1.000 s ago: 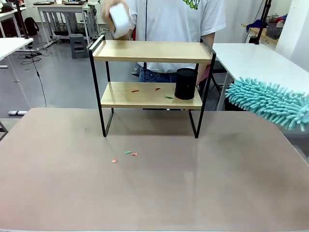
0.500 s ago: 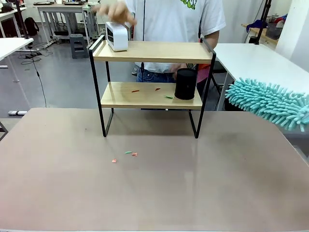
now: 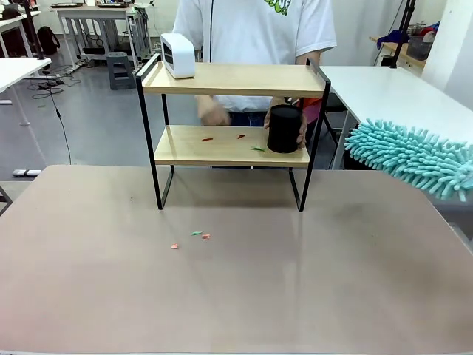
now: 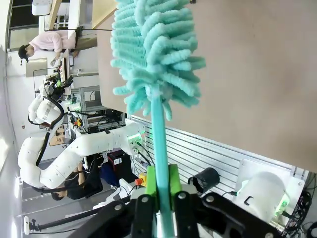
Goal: Clean the shelf.
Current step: Clean the remaining tier of the Shelf with the Duster once objects are removed.
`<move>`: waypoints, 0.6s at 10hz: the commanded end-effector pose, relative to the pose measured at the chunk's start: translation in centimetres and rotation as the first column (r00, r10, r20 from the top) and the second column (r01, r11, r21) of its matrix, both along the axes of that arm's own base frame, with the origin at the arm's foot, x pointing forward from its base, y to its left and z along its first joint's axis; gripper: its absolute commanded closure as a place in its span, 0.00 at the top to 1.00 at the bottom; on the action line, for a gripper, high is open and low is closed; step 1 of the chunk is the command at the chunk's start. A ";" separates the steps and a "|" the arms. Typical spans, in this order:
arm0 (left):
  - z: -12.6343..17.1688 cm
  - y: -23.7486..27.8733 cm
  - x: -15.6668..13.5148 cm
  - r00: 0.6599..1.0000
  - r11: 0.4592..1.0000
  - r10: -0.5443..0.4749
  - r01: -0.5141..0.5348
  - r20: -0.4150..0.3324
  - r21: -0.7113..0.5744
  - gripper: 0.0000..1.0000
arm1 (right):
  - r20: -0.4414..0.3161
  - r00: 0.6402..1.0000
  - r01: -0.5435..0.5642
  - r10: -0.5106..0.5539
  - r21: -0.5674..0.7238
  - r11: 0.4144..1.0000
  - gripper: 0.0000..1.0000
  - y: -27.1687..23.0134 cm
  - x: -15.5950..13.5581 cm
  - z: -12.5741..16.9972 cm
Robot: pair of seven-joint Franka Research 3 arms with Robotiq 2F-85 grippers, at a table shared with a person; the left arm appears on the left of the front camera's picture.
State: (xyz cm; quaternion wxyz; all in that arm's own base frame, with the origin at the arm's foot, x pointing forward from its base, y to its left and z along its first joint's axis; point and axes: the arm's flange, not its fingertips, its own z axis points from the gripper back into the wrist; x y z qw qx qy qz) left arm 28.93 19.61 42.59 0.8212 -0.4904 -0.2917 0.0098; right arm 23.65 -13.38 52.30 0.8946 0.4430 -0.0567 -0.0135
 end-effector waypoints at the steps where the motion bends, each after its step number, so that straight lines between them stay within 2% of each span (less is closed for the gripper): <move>1: -0.1 -0.4 -0.1 1.000 1.000 -0.002 0.002 0.026 -0.006 1.00 | 0.010 1.000 -0.007 0.007 0.019 1.000 0.12 0.0 0.0 0.2; 5: -0.1 -0.4 -0.1 1.000 1.000 -0.002 0.002 0.026 -0.006 1.00 | 0.000 1.000 0.000 0.000 0.000 1.000 0.12 0.0 0.0 0.0; 6: -0.1 -0.4 -0.1 1.000 1.000 -0.002 0.002 0.026 -0.006 1.00 | 0.071 0.997 -0.033 0.035 -0.030 0.999 0.12 2.3 -1.8 2.1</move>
